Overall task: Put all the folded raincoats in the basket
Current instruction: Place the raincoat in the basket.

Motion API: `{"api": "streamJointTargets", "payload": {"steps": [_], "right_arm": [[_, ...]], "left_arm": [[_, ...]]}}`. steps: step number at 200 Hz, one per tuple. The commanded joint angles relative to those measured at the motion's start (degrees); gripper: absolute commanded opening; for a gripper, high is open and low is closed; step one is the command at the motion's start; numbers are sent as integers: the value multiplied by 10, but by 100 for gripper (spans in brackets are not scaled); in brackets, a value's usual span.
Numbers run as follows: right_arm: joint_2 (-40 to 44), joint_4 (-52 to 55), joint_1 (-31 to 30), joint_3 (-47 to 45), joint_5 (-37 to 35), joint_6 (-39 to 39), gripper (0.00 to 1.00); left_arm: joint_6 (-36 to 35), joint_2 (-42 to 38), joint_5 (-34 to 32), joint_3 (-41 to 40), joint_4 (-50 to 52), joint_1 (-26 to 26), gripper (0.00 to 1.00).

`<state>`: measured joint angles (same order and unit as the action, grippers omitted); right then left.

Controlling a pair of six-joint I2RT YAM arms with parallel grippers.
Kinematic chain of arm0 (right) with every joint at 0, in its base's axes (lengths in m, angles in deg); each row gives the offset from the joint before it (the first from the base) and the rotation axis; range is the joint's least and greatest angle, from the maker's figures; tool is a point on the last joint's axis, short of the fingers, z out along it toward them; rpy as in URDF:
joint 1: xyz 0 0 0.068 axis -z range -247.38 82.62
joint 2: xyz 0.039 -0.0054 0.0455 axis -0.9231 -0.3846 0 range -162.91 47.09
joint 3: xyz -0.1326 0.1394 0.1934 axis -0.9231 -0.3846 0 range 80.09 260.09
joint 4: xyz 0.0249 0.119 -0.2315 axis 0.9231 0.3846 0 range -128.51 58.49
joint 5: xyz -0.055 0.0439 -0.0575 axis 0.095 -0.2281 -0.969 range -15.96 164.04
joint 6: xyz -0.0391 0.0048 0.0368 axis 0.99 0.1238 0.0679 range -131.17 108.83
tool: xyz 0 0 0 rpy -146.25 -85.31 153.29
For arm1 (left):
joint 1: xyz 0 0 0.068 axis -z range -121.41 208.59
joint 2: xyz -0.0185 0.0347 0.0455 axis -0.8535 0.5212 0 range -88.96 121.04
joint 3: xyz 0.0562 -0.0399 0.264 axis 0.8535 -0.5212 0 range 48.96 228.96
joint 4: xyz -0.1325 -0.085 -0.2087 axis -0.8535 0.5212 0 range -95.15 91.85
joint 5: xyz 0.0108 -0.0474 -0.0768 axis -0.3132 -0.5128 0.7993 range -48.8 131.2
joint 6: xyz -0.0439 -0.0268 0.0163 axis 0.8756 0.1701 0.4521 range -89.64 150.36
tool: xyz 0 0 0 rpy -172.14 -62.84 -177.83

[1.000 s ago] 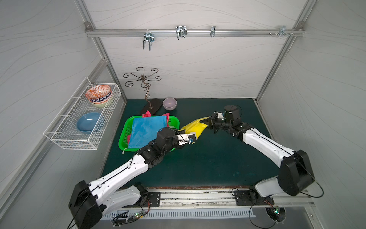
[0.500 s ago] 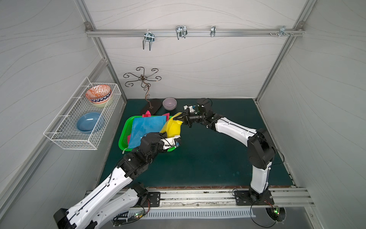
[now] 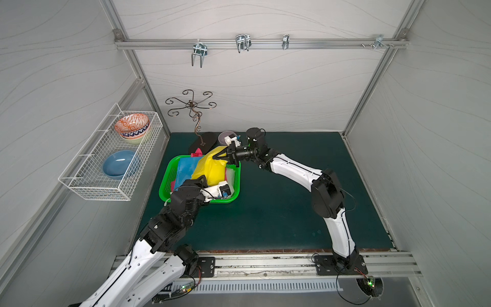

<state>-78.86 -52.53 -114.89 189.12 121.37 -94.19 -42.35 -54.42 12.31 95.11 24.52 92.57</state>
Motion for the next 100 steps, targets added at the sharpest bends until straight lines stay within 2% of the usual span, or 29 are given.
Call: {"api": "streamJointTargets", "payload": {"steps": [1,32,62,100], "right_arm": [[-48,-14,1,54,-34,30,0],[-113,2,-11,132,-11,65,0],[-174,59,-20,231,10,135,0],[-248,-2,-28,305,29,73,0]], "left_arm": [[-27,-13,18,1,-3,-30,0],[-42,-20,29,-14,15,-74,0],[-67,-35,22,-49,-15,-85,0],[-60,-38,7,-12,-6,-85,0]]}}
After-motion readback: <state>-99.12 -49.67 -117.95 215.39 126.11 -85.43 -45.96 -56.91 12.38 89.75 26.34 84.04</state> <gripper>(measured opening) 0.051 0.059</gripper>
